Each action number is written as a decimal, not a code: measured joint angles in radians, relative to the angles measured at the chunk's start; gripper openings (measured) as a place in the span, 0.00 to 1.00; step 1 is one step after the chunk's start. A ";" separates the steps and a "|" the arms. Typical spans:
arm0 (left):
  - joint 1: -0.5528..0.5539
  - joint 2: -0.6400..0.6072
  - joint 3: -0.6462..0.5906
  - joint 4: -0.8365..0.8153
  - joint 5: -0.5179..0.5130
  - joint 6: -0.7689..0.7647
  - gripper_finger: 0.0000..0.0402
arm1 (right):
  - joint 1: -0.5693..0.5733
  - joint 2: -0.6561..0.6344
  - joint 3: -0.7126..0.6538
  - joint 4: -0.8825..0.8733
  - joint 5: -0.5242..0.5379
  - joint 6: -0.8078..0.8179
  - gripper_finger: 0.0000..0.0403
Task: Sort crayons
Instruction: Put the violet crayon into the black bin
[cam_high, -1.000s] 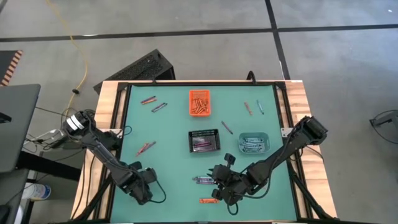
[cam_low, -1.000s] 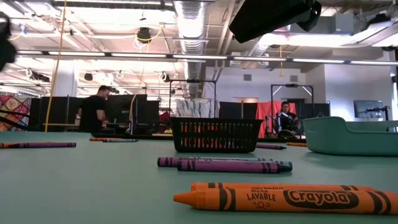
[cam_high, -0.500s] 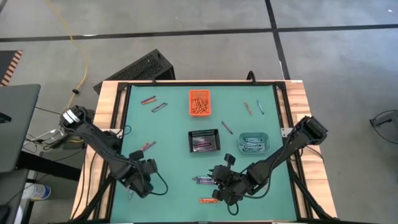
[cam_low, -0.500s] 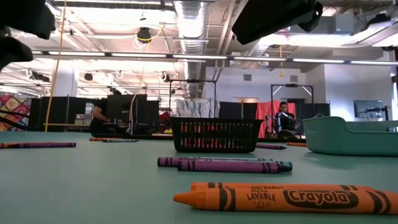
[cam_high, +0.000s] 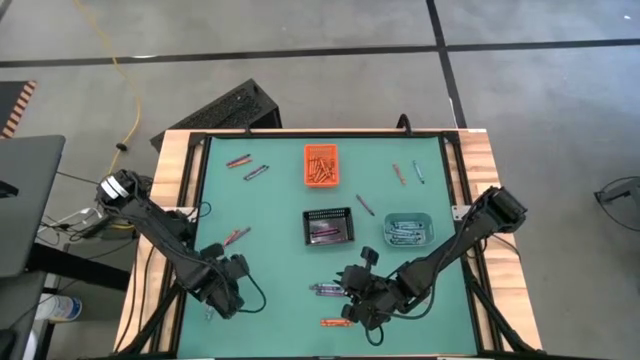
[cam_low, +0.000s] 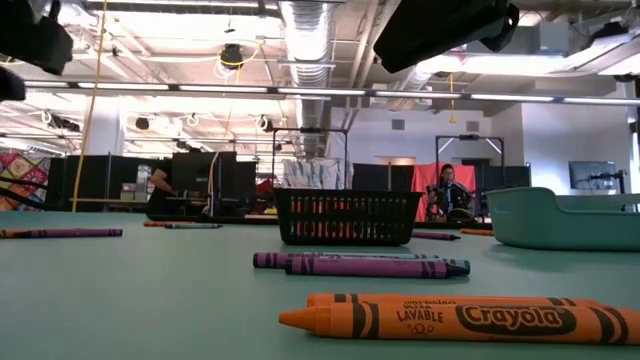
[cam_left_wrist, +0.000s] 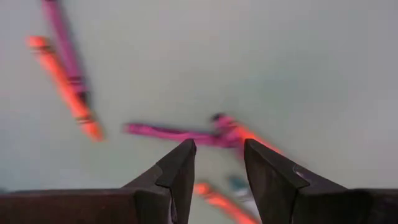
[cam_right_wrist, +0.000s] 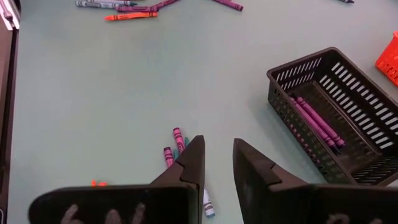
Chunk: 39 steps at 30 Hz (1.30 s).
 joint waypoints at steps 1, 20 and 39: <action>-0.012 0.001 -0.007 0.032 0.017 -0.013 0.32 | 0.000 0.000 0.000 0.000 0.000 0.000 0.19; -0.086 0.010 -0.062 0.146 0.036 -0.110 0.32 | -0.001 0.000 -0.041 0.015 -0.003 0.031 0.19; -0.092 0.088 -0.061 0.178 0.083 -0.082 0.32 | -0.007 0.000 -0.041 0.016 -0.003 0.031 0.19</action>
